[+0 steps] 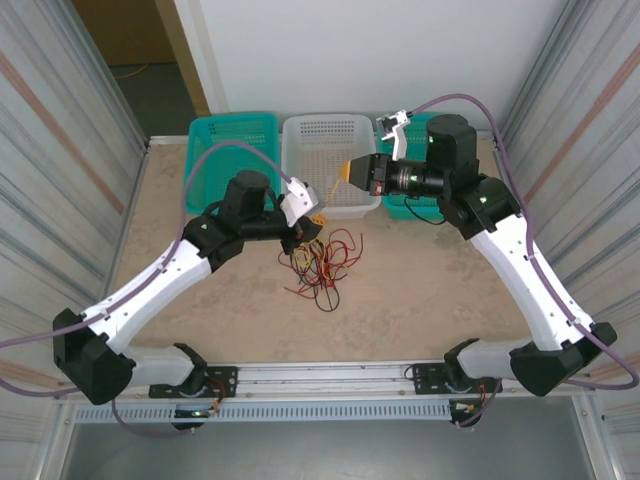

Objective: Untangle the cables

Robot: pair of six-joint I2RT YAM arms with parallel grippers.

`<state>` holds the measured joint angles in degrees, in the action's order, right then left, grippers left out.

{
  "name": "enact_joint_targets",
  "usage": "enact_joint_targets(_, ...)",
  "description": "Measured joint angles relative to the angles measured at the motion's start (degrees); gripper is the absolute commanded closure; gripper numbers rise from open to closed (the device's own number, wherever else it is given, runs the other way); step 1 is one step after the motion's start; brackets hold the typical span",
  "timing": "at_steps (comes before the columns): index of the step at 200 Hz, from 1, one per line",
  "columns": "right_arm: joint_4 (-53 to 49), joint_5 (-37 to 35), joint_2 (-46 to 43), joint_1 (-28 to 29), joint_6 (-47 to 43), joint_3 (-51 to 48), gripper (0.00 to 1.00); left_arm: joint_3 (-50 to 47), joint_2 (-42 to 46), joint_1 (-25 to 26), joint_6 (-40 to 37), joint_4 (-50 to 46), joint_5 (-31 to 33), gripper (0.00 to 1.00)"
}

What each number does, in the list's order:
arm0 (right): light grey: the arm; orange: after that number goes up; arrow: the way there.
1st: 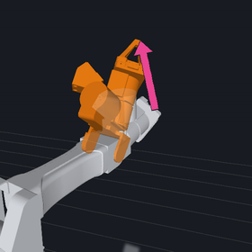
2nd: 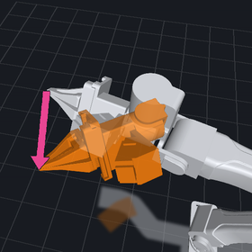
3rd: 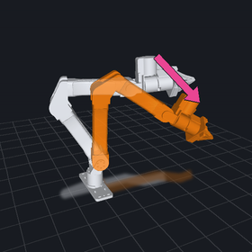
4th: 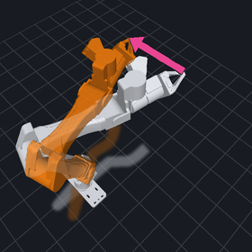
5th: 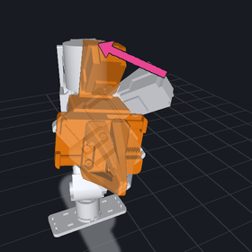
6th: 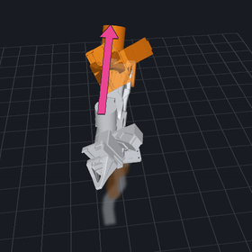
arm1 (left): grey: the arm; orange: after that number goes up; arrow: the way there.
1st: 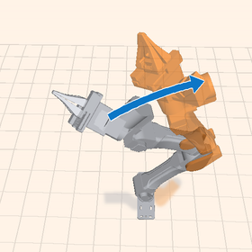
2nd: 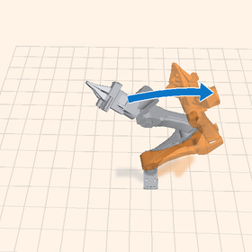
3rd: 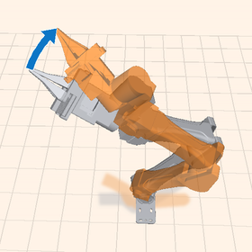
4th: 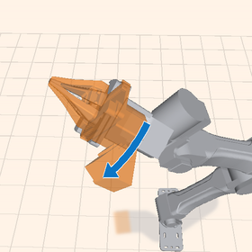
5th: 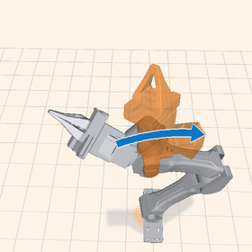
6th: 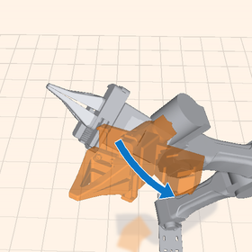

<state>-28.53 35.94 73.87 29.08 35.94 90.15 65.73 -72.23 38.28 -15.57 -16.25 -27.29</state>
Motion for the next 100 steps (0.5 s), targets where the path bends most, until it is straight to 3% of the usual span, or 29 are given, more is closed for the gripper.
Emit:
enact_joint_targets(24, -0.13, -0.61, -0.02, -0.31, 0.48, -0.02, 0.51, -1.07, 0.57, -0.07, 1.92, 1.42, 1.29, 1.0)
enact_joint_targets(42, -0.92, -4.02, -0.2, -1.09, 0.7, -0.02, 0.39, -1.49, 0.57, -1.53, 4.55, 1.84, 1.81, 1.0)
enact_joint_targets(46, -1.4, -5.35, -0.31, -1.29, 0.68, -0.02, 0.24, -1.49, 0.57, -2.12, 5.29, 1.92, 1.88, 1.0)
enact_joint_targets(49, -1.73, -6.23, -0.39, -1.44, 0.63, -0.04, 0.2, -1.49, 0.57, -2.62, 5.77, 2.03, 1.81, 1.0)
enact_joint_targets(63, -3.3, -10.91, -1.27, -2.71, 0.85, -1.09, 0.13, -1.49, 0.57, -5.84, 8.72, 2.71, 1.73, 1.0)
enact_joint_targets(100, -6.36, -19.82, -7.1, -6.19, 1.36, -10.51, 0.12, 4.48, -2.58, -17.75, 15.28, -0.42, 3.34, 1.0)
